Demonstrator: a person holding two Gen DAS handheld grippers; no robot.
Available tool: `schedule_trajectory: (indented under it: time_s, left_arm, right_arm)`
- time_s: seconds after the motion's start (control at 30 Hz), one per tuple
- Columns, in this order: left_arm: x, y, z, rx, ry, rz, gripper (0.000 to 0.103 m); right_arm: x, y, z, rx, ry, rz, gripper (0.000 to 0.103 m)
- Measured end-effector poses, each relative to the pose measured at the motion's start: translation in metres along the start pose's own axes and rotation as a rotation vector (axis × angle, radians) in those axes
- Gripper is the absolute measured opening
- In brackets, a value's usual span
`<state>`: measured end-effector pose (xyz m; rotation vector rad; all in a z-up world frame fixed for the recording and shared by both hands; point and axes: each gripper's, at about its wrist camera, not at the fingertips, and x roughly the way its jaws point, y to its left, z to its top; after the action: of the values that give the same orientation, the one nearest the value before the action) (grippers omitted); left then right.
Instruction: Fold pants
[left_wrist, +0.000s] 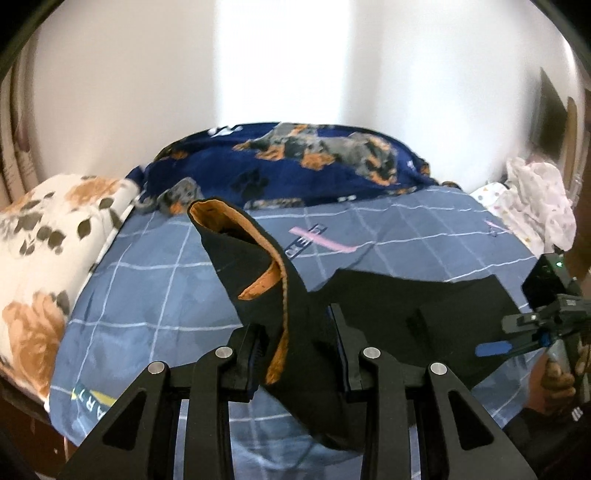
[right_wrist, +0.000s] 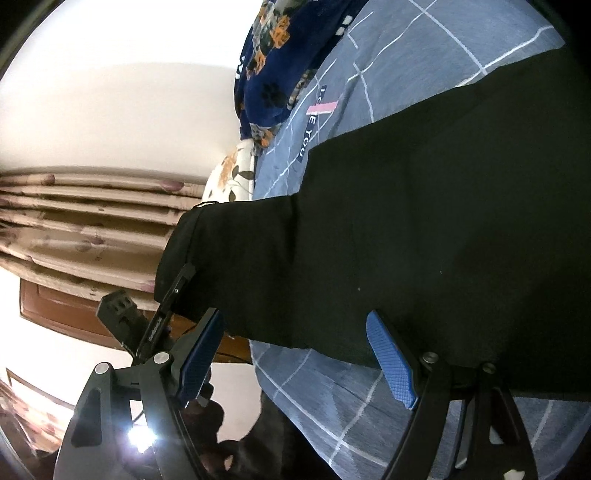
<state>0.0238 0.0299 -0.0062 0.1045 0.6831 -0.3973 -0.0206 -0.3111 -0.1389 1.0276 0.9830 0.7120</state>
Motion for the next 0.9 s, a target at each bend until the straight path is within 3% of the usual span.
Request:
schedule_trajectory:
  time_s: [0.33,0.53,0.77,0.9]
  left_arm:
    - [0.0,-0.047,0.017,0.029,-0.037,-0.1,0.029]
    - [0.008,-0.07,0.016,0.034,-0.022,-0.149,0.027]
    - [0.017,-0.098,0.013,0.08,0.001,-0.181,0.027]
    - [0.021,-0.112,0.011,0.101,0.015,-0.2,0.027]
  right_arm:
    - [0.002,-0.002,0.006,0.057,-0.033,0.101,0.079]
    - [0.004,-0.003,0.017,0.12,-0.052,0.197,0.081]
    - [0.011,0.016,0.034,0.14,-0.055,0.307,0.09]
    - [0.022,0.024,0.043,0.14,-0.037,0.324,0.09]
